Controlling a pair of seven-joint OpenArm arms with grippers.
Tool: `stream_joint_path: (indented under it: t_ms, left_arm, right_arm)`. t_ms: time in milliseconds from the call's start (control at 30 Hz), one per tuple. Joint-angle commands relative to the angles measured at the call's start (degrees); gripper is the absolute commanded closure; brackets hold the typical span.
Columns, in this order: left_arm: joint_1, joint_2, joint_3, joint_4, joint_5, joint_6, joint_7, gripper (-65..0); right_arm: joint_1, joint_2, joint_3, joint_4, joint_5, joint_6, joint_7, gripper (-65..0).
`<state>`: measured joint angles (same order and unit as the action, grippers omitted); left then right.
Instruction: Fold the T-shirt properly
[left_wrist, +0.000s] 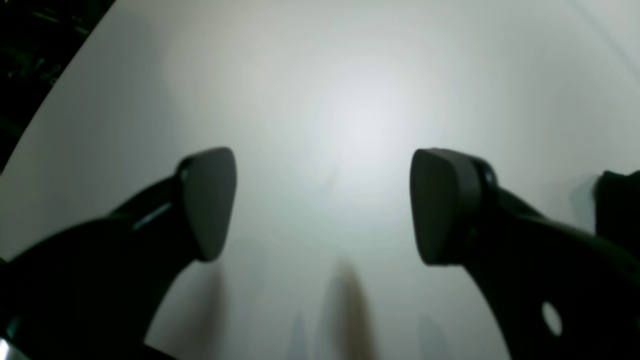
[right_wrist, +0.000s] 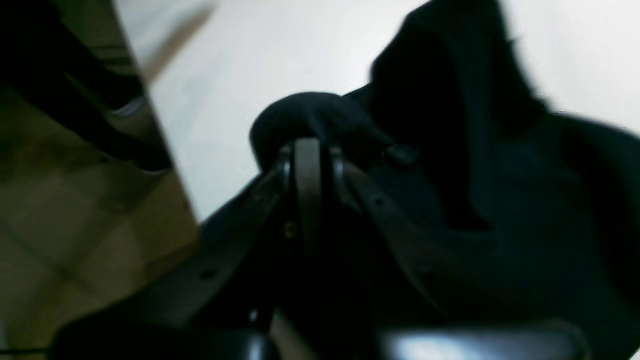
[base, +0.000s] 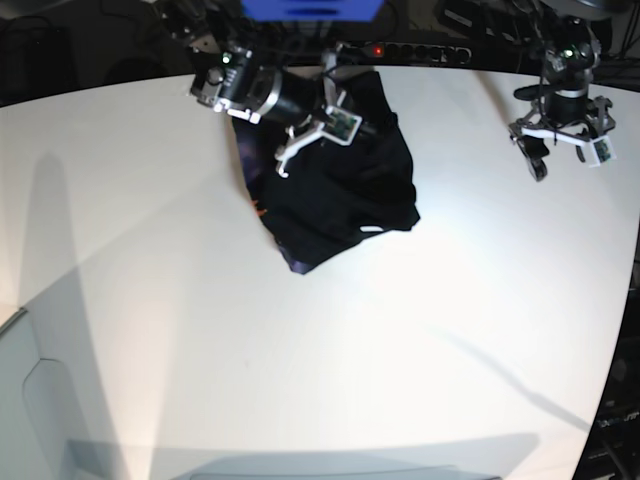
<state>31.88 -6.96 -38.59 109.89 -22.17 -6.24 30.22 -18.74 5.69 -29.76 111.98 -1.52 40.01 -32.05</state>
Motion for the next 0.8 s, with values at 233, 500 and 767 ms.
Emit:
stream_joint_path:
  t_ms: [233,500,767]
  left_arm:
    - [-0.1,-0.6,-0.5,1.1,-0.3,0.1,-1.3,-52.3]
    - [-0.2,-0.6,-0.6,1.2,-0.6,0.1,-1.3,-52.5]
    - [-0.2,-0.6,-0.6,2.0,-0.6,0.1,-1.3,-52.5]
  right_arm:
    - [0.5,4.9,-12.5,0.8,1.1,0.0,1.3,-3.2]
    - [1.2,5.6,-9.9,0.7,1.1,0.0,1.2,-18.8]
    - [1.7,4.3,-6.2,0.9,1.1,0.0,1.9,-29.4]
